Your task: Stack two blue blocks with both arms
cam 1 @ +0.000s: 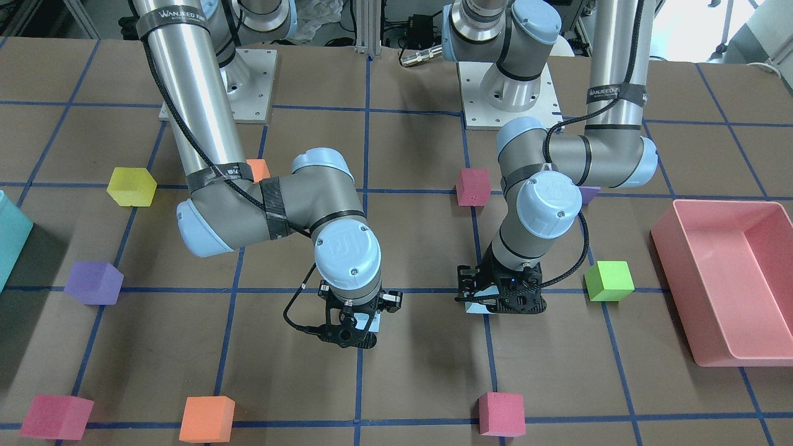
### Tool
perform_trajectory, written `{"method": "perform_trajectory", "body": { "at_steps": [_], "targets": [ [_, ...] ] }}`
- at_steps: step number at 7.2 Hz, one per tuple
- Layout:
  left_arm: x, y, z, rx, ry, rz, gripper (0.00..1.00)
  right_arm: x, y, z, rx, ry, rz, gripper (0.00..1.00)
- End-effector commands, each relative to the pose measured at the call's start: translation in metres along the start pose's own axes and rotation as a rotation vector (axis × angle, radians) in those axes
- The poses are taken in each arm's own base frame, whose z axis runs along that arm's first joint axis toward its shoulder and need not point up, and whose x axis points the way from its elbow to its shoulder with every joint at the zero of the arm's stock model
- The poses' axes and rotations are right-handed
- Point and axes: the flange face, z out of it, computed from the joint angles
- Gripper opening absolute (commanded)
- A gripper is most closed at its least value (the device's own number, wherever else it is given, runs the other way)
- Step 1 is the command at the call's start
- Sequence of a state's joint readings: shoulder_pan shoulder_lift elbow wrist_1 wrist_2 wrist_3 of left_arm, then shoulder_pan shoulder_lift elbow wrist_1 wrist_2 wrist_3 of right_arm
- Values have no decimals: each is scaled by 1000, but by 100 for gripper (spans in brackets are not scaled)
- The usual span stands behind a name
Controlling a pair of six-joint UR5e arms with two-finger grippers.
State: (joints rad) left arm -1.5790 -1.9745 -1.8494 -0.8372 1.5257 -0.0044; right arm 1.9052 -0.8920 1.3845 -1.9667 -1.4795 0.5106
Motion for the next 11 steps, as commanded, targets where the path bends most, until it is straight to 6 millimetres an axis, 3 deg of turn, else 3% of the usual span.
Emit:
{"method": "perform_trajectory", "body": {
  "at_steps": [1,3,4,5,6,7,8,9,11],
  "targets": [
    [5,-13,-19,39,0,2,0,0,0,0,4,-2,0,99],
    [13,-20,-35,35,1,11,0,1,-1,-5,8,-2,3,100],
    [23,-25,-50,22,-1,21,0,2,-1,-16,21,-10,1,100],
    [30,-30,-62,11,1,1,0,11,-2,-40,38,-22,11,100],
    [41,-31,-62,9,5,-10,0,29,0,-78,60,-6,14,100],
    [52,-29,-62,8,15,-5,0,65,-14,-105,71,1,49,100],
    [76,-29,-73,30,19,-34,0,100,-16,-137,72,-6,52,100],
    [114,-27,-80,46,27,-43,0,127,-7,-178,108,-14,-9,100],
    [158,-27,-78,53,40,-69,0,171,10,-210,74,10,-77,100]
  ]
}}
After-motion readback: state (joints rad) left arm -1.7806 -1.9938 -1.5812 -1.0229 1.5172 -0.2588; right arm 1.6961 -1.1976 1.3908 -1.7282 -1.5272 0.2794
